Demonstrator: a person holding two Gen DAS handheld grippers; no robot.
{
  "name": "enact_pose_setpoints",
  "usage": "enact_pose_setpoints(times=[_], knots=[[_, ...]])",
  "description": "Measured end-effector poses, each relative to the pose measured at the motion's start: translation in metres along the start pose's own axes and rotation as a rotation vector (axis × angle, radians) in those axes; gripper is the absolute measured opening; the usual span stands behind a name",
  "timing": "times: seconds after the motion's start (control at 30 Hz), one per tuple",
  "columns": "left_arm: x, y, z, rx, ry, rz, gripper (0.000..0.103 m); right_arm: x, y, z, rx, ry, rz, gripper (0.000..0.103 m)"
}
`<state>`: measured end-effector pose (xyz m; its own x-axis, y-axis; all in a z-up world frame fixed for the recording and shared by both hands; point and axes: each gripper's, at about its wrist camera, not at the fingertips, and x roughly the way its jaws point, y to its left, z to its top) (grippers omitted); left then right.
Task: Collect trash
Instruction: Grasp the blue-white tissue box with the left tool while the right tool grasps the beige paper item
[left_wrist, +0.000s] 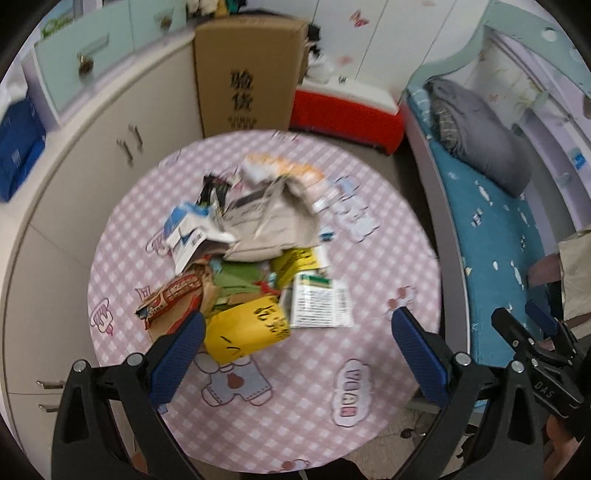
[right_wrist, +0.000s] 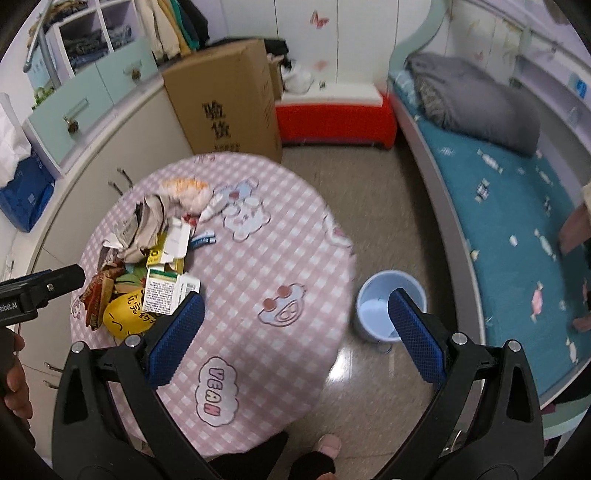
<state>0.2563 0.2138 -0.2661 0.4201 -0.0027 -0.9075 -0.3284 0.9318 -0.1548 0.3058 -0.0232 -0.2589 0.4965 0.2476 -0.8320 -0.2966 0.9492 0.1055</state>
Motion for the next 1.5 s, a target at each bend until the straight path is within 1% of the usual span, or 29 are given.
enact_pose_setpoints(times=[0.1, 0.17, 0.23, 0.4, 0.57, 0.63, 0.7, 0.77, 0.83, 0.87, 0.9, 0.97, 1.03, 1.13, 1.23, 1.3, 1.33, 1.37, 1.4, 1.43, 1.47, 1.5], knots=[[0.023, 0.008, 0.005, -0.002, 0.05, -0.008, 0.098, 0.026, 0.007, 0.004, 0.031, 0.046, 0.021, 0.097], [0.035, 0.008, 0.011, 0.012, 0.067, -0.017, 0.098, 0.036, 0.009, 0.007, 0.051, 0.059, 0.03, 0.097], [0.044, 0.007, 0.017, 0.027, 0.075, -0.009, 0.098, 0.047, 0.013, 0.011, 0.071, 0.071, 0.051, 0.097], [0.047, 0.023, 0.038, 0.031, 0.033, 0.015, 0.098, 0.07, 0.036, 0.028, 0.088, 0.077, 0.128, 0.097], [0.042, 0.061, 0.057, -0.039, -0.003, 0.062, 0.098, 0.1, 0.08, 0.055, 0.054, 0.082, 0.223, 0.097], [0.042, 0.08, 0.062, -0.064, -0.005, 0.082, 0.098, 0.115, 0.098, 0.065, 0.033, 0.088, 0.251, 0.097], [0.043, 0.096, 0.065, -0.088, -0.006, 0.086, 0.098, 0.132, 0.116, 0.073, 0.015, 0.1, 0.286, 0.097], [0.047, 0.111, 0.069, -0.11, 0.001, 0.091, 0.098, 0.148, 0.132, 0.08, -0.011, 0.111, 0.294, 0.097], [0.052, 0.12, 0.071, -0.123, 0.011, 0.083, 0.098, 0.17, 0.145, 0.084, -0.021, 0.156, 0.302, 0.094], [0.057, 0.125, 0.072, -0.135, 0.023, 0.076, 0.098, 0.178, 0.149, 0.085, -0.019, 0.177, 0.307, 0.086], [0.062, 0.128, 0.073, -0.145, 0.035, 0.063, 0.098, 0.186, 0.152, 0.085, -0.022, 0.204, 0.321, 0.065], [0.073, 0.133, 0.077, -0.167, 0.054, 0.039, 0.098, 0.192, 0.153, 0.086, -0.017, 0.229, 0.349, 0.037], [0.086, 0.133, 0.08, -0.181, 0.076, 0.007, 0.098, 0.193, 0.154, 0.087, -0.013, 0.235, 0.35, 0.036], [0.11, 0.133, 0.083, -0.211, 0.13, -0.008, 0.098, 0.192, 0.155, 0.087, -0.018, 0.237, 0.356, 0.035], [0.129, 0.141, 0.082, -0.27, 0.178, -0.042, 0.079, 0.192, 0.156, 0.086, -0.027, 0.234, 0.356, 0.033], [0.136, 0.143, 0.08, -0.288, 0.204, -0.04, 0.075, 0.191, 0.155, 0.085, -0.021, 0.236, 0.364, 0.031], [0.139, 0.143, 0.078, -0.295, 0.211, -0.055, 0.073, 0.192, 0.155, 0.085, -0.019, 0.237, 0.368, 0.031], [0.139, 0.144, 0.077, -0.3, 0.209, -0.057, 0.069, 0.191, 0.157, 0.085, -0.022, 0.236, 0.368, 0.029], [0.139, 0.144, 0.076, -0.305, 0.203, -0.062, 0.063, 0.189, 0.158, 0.085, -0.027, 0.232, 0.372, 0.027], [0.137, 0.144, 0.076, -0.308, 0.198, -0.076, 0.044, 0.188, 0.158, 0.086, -0.028, 0.231, 0.382, 0.026], [0.135, 0.143, 0.076, -0.313, 0.193, -0.064, 0.043, 0.185, 0.159, 0.086, -0.029, 0.229, 0.386, 0.026], [0.134, 0.143, 0.076, -0.314, 0.191, -0.071, 0.043, 0.181, 0.16, 0.086, -0.032, 0.224, 0.386, 0.026]])
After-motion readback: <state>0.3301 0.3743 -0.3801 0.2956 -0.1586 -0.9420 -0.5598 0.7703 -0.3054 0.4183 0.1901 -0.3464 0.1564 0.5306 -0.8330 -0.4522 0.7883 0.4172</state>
